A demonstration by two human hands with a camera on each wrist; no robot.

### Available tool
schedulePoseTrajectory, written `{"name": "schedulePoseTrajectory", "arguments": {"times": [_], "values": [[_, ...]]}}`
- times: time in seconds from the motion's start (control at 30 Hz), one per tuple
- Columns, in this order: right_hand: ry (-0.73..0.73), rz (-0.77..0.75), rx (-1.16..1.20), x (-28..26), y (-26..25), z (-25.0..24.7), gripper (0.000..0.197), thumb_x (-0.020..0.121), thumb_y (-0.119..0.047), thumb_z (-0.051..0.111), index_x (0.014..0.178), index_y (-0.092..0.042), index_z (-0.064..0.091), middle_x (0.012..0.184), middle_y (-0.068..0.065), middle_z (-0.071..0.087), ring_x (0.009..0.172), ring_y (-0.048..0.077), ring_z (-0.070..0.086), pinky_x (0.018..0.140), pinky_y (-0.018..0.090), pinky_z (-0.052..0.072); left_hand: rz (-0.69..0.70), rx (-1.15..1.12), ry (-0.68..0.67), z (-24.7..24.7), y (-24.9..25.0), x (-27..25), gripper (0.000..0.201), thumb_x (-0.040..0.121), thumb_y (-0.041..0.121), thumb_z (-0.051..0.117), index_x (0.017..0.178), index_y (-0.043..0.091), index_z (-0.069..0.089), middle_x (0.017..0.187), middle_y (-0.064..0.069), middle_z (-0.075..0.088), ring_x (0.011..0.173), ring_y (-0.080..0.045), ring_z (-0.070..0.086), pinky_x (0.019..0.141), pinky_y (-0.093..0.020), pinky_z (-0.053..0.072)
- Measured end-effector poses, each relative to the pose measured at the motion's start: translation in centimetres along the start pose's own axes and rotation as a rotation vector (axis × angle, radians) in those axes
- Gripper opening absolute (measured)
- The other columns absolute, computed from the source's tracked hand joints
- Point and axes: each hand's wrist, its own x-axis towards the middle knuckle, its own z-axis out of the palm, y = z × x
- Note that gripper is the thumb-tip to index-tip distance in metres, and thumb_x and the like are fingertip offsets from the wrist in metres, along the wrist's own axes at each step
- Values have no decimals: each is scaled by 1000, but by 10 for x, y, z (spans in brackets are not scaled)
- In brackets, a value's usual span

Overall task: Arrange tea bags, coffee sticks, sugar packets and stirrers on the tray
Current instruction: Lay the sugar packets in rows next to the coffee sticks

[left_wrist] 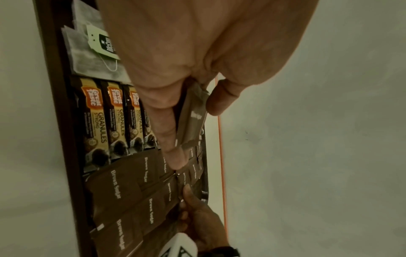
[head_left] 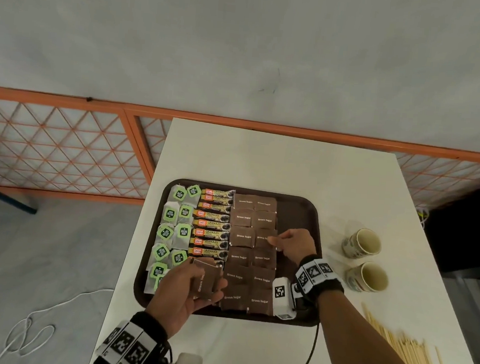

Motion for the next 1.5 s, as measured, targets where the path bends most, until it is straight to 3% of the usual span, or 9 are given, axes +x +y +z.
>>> {"name": "schedulePoseTrajectory", "arguments": {"times": [0.23, 0.43, 0.53, 0.7, 0.83, 1.03, 1.2, 1.3, 1.5], "values": [[126, -142, -66, -29, -8, -8, 27, 82, -41, 75, 86, -16, 64, 83, -4, 67, 80, 11, 62, 60, 19, 41, -37, -107, -200, 3, 8, -5, 42, 95, -6, 29, 130, -1, 52, 120, -32, 63, 113, -48, 61, 82, -48, 59], [-231, -586, -99, -109, -38, -26, 16, 89, -40, 65, 90, -26, 71, 79, -10, 67, 70, -2, 60, 68, 13, 47, -6, -22, -334, 20, -1, -12, 39, 95, -11, 36, 127, 2, 56, 122, -33, 61, 115, -48, 59, 86, -50, 56], [-265, -665, -192, -129, -40, -21, 20, 86, -43, 68, 92, -25, 73, 80, -12, 69, 72, -2, 62, 70, 11, 48, 68, 114, -308, 29, -13, -18, 31, 97, -7, 41, 121, 1, 59, 115, -29, 66, 108, -42, 65, 83, -48, 59], [-150, -589, -57, -141, -13, -6, 12, 80, -34, 78, 81, -23, 73, 70, -9, 69, 67, 7, 65, 66, 20, 53, 179, 284, -64, 37, -35, -24, 15, 92, -3, 58, 107, -2, 61, 95, -20, 71, 86, -33, 72, 72, -43, 59], [-133, -500, 11, -148, 6, 6, 11, 80, -33, 77, 83, -33, 66, 75, -10, 67, 71, 7, 67, 68, 23, 59, 171, 213, 67, 37, -49, -24, 19, 87, 0, 66, 104, -6, 60, 102, -25, 70, 95, -41, 69, 68, -42, 60], [-283, -388, 150, -154, 6, 3, 6, 88, -22, 71, 86, -17, 73, 66, -2, 69, 57, 9, 64, 59, 17, 53, 166, 149, 85, 30, -45, -16, 25, 86, 4, 68, 110, 2, 64, 106, -22, 72, 97, -40, 70, 73, -45, 60], [-173, -238, 193, -124, -4, 14, 7, 88, -18, 71, 86, -12, 71, 70, -2, 70, 53, 2, 61, 56, 14, 50, 241, 147, 202, 9, -27, -6, 18, 92, 5, 62, 111, 4, 63, 104, -21, 72, 89, -33, 73, 72, -43, 60], [-105, -71, 287, -99, -8, 27, 13, 87, -15, 73, 89, -3, 71, 73, 8, 72, 53, 6, 59, 56, 18, 51, 222, 155, 222, -8, -18, -3, 15, 100, 9, 51, 110, 11, 62, 106, -22, 70, 94, -35, 72, 72, -42, 59], [-64, 101, 238, -75, -9, 52, 14, 87, -16, 71, 88, -1, 70, 74, 7, 74, 46, 8, 54, 50, 23, 49, 149, 122, 191, -20, -5, 1, 27, 105, 23, 39, 119, 10, 59, 110, -22, 70, 101, -36, 69, 87, -53, 54]]}}
